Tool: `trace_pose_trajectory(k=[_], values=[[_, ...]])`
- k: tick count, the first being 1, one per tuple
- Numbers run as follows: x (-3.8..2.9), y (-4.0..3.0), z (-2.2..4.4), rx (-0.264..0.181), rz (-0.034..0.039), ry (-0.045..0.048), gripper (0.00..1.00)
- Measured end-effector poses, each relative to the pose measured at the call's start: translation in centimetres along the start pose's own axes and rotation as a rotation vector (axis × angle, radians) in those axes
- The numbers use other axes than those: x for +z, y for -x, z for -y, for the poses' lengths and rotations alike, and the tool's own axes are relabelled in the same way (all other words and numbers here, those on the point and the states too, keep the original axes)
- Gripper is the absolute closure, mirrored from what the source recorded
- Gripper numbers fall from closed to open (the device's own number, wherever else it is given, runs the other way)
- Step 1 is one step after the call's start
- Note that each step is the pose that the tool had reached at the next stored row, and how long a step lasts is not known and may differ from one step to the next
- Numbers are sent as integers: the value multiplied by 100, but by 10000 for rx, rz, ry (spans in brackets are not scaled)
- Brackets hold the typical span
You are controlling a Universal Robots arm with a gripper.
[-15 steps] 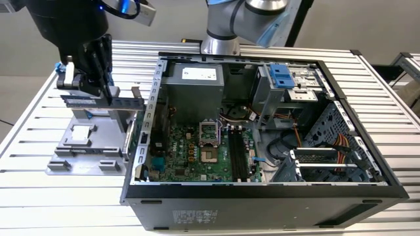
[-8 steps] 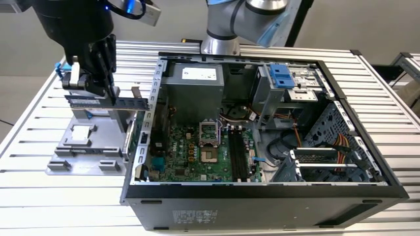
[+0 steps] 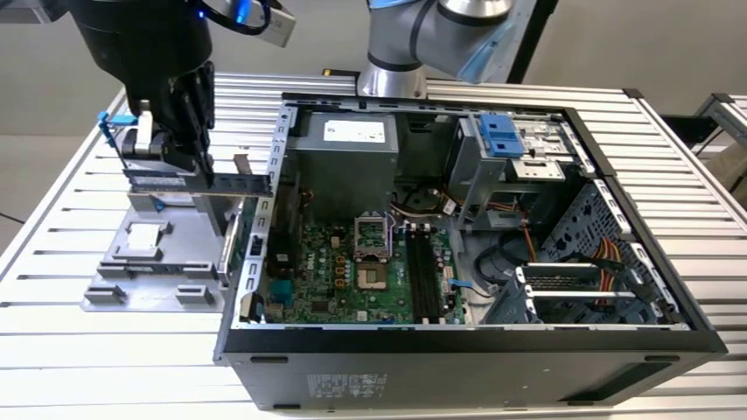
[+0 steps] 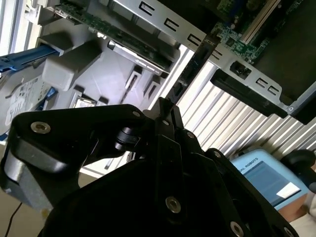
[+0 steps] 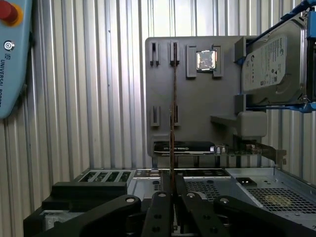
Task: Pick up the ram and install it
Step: 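Pick up the ram and move it above insertion slot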
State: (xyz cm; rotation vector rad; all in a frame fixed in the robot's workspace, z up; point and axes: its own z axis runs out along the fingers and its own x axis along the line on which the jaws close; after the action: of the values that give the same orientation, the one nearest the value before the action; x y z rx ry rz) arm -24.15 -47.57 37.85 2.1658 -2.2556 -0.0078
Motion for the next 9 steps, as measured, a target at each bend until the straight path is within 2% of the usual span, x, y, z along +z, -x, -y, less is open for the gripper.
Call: trace_pose_trajectory(k=[9], values=[[-1, 2, 61, 0, -1, 0, 100]])
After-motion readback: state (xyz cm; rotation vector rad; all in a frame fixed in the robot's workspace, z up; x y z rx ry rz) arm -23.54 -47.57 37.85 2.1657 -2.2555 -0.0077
